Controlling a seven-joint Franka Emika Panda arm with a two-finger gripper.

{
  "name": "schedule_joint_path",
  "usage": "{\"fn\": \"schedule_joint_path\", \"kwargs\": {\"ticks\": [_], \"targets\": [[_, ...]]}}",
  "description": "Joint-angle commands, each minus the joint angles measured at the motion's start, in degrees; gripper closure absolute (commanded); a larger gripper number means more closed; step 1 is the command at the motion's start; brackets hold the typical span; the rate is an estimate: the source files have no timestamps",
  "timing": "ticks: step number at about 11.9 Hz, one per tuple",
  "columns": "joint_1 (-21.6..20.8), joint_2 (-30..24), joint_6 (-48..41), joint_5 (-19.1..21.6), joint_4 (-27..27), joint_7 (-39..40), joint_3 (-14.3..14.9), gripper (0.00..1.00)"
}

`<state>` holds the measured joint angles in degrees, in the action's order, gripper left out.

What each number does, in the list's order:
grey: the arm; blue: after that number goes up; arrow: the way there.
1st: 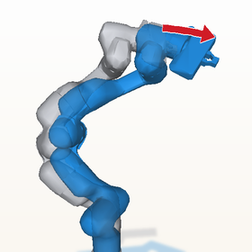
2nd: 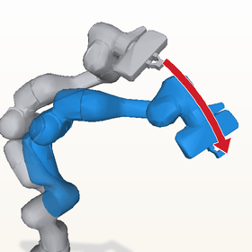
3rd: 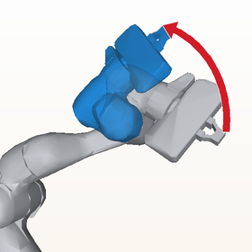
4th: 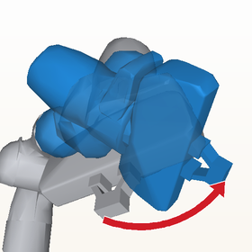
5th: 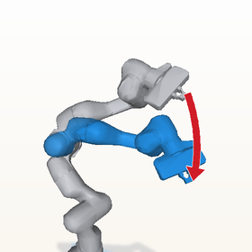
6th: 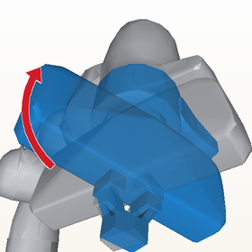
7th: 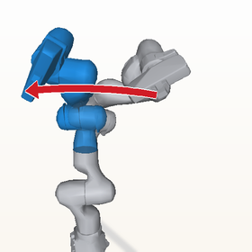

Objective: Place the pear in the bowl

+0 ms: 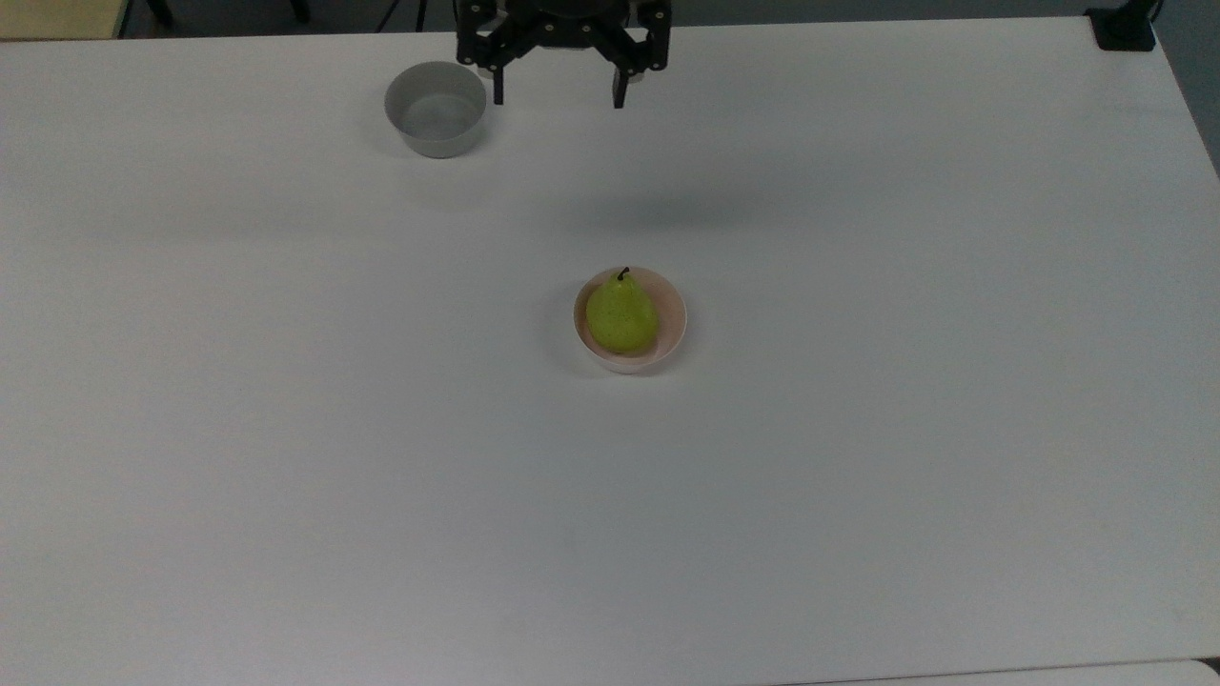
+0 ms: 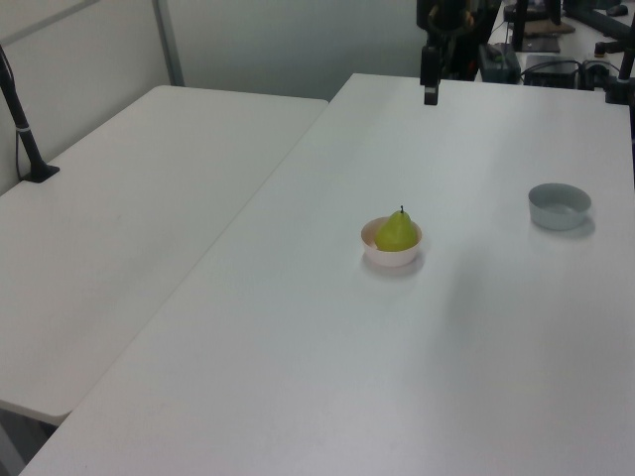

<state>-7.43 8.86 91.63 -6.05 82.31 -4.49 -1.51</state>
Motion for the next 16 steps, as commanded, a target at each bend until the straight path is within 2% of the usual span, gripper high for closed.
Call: {"fn": "schedule_joint_path", "kwargs": {"ticks": [1, 2, 4, 16], "targets": [[8.19, -3.32, -3.29, 5.07, 1.89, 10.0, 0.11, 0.0], [9.7, -4.46, -3.3, 5.43, 2.67, 10.55, 0.19, 0.0], [9.28, -5.78, -3.12, 4.91, 5.4, 9.24, 0.2, 0.0], [9.54, -5.35, -3.03, 3.33, 4.09, 8.09, 0.11, 0.0]]}}
